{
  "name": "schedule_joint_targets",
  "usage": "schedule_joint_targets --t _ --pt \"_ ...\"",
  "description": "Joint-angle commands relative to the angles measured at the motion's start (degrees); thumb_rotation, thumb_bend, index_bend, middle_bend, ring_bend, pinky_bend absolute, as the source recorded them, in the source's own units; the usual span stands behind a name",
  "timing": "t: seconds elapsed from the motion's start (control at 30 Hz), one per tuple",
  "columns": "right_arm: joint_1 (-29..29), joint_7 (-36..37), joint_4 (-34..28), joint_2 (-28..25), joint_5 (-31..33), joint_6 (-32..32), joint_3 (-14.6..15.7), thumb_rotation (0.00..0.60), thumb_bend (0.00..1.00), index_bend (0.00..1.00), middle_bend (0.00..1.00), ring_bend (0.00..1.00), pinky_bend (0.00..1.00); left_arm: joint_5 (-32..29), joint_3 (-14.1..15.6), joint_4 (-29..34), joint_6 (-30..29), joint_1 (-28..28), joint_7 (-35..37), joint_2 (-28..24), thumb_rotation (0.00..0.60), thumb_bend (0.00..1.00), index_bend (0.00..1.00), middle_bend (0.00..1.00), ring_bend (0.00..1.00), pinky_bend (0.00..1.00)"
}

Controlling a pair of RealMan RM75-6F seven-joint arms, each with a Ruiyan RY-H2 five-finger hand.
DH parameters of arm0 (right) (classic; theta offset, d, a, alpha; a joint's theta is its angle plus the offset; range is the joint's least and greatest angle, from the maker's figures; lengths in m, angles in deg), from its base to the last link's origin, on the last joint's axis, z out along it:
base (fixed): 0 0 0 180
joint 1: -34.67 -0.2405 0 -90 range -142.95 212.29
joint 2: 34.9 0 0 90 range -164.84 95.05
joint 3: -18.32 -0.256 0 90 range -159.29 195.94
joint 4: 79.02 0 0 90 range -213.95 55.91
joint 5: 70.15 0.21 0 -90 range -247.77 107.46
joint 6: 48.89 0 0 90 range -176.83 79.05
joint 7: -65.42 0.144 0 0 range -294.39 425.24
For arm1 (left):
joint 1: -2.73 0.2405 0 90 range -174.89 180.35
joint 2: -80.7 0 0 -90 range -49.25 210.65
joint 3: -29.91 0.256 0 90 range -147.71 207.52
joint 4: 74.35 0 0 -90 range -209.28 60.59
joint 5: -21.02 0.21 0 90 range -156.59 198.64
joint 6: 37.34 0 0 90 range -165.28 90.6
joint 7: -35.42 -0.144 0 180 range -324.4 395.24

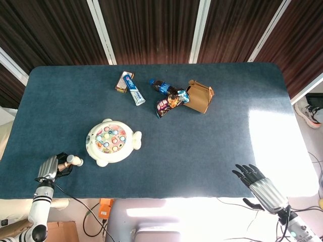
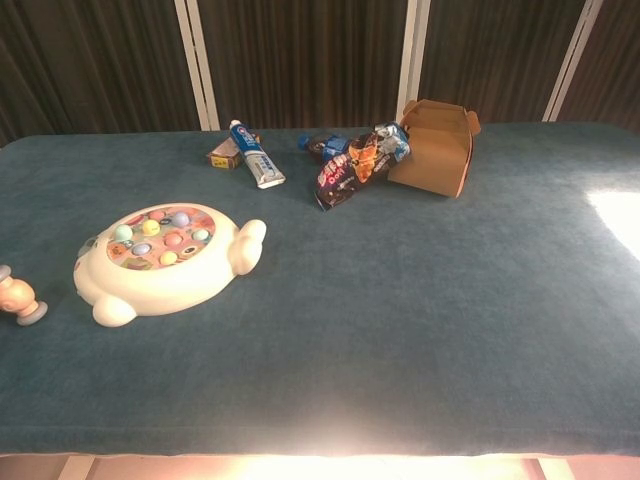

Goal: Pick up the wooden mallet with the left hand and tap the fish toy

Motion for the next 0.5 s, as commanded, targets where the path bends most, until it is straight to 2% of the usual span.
schedule_joint_targets --t 0.03,0.2,0.5 --pt "0.0 0.0 -0.1 0.0 0.1 -0.1 0.0 0.600 0.24 0.00 0.00 0.00 0.00 -0.5 -0.2 -0.1 0.1 -0.1 -0.2 0.0 0.600 0.44 0.57 0.50 0.34 0.29" --pt "0.0 -0.2 -0.2 -0.1 0.3 -0.5 -0.1 0.600 0.24 0.00 0.00 0.00 0.00 -0.6 -0.3 -0.5 -0.1 0.0 0.0 0.3 0.600 0.46 0.61 0.53 0.35 0.30" --pt "0.1 -0.5 -0.5 -0.2 0.6 -0.9 -0.2 0.600 0.24 0.00 0.00 0.00 0.00 0.9 0.0 -2.0 -2.2 0.5 -0.4 1.6 0.600 0.62 0.71 0.60 0.41 0.38"
